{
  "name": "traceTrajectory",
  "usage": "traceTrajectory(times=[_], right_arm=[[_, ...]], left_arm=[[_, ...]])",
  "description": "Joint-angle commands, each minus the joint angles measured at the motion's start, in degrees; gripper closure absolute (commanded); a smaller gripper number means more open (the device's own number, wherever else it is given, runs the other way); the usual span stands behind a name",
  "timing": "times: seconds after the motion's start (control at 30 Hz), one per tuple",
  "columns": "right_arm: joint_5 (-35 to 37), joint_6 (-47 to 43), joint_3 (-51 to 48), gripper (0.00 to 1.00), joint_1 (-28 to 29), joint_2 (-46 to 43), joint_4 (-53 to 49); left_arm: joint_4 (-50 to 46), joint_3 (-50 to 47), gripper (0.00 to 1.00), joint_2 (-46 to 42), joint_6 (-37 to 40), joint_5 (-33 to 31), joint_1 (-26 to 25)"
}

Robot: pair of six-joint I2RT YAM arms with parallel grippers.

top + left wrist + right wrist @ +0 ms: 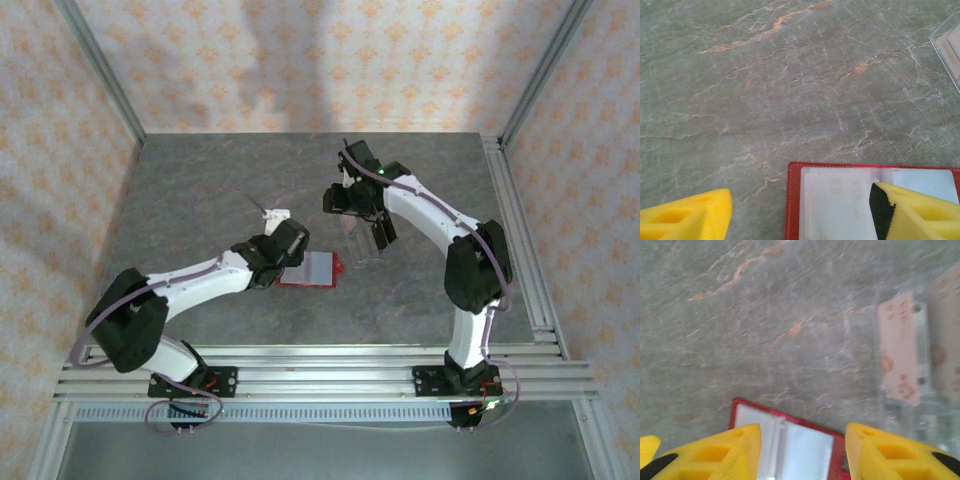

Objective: Put the credit cards into the card holder

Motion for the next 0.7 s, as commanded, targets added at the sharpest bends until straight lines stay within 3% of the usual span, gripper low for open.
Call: traceTrajectory(times=[0.0,0.23,0.67], right_arm=[[10.1,-7.9,5.9,0.53,0.2,5.3,-11.0],[15.6,-10.7,14.7,0.57,0.2,13.1,-15.7],[21.3,-12.5,24.3,0.60,0.4,22.1,-21.8]], left_arm=[[0.4,3.4,0.26,2.5,1.8,1.1,1.3],[-1.0,6.6,0.25,6.4,0.2,1.5,3.9],[0.2,4.2,0.26,5.4,-0.8,1.5,5.1]])
